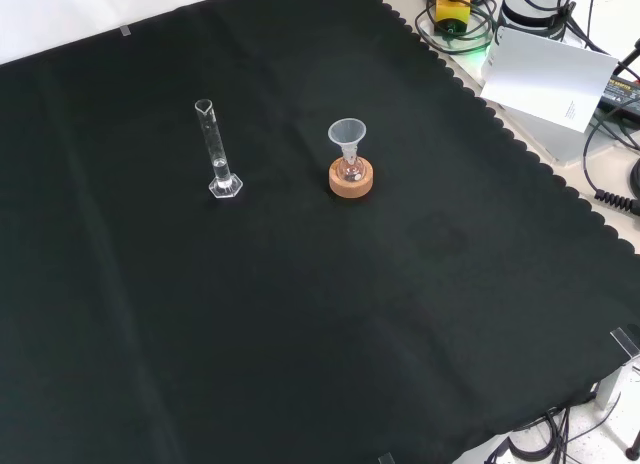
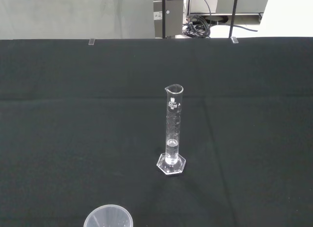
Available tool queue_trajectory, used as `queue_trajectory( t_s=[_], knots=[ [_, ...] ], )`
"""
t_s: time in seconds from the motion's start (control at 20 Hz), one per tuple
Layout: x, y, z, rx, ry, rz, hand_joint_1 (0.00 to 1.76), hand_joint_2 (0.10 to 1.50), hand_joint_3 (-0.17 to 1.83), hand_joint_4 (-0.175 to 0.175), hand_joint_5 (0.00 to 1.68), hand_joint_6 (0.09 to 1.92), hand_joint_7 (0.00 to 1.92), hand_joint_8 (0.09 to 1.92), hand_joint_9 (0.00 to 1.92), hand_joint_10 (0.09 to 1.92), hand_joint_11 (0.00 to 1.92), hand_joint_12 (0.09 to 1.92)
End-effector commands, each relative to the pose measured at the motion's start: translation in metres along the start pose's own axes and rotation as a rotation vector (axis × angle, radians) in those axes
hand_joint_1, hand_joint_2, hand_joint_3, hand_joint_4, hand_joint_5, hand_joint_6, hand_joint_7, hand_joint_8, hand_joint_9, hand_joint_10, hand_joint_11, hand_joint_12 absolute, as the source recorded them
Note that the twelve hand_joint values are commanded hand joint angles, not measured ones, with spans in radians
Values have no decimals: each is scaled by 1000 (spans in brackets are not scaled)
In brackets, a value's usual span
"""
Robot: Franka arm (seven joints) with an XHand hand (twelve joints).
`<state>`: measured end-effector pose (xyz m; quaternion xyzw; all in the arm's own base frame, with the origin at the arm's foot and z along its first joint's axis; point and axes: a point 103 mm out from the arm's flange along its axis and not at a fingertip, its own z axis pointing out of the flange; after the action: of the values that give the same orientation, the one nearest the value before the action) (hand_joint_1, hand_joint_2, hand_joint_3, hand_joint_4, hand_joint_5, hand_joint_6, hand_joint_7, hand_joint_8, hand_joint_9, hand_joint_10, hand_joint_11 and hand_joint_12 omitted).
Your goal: Pick up the graduated cylinder.
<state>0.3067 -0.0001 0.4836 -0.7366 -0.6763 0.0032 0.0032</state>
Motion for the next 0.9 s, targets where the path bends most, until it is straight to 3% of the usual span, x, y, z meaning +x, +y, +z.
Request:
queue_trajectory(
  t_s=[0.05,0.2,0.45,0.9],
  knots=[
    [0,0,0,-10,-8,1,214,1294,-21,-42,195,87,35,536,497,87,86,1391],
    [-1,2,0,-9,-4,2,106,1364,11,-37,174,87,3,506,467,87,75,1384],
    [2,4,4,-4,-10,13,97,1373,15,-36,175,87,0,501,464,87,73,1383],
    [-24,37,36,39,27,88,104,1373,15,-36,179,87,0,500,464,87,74,1385]
  ],
)
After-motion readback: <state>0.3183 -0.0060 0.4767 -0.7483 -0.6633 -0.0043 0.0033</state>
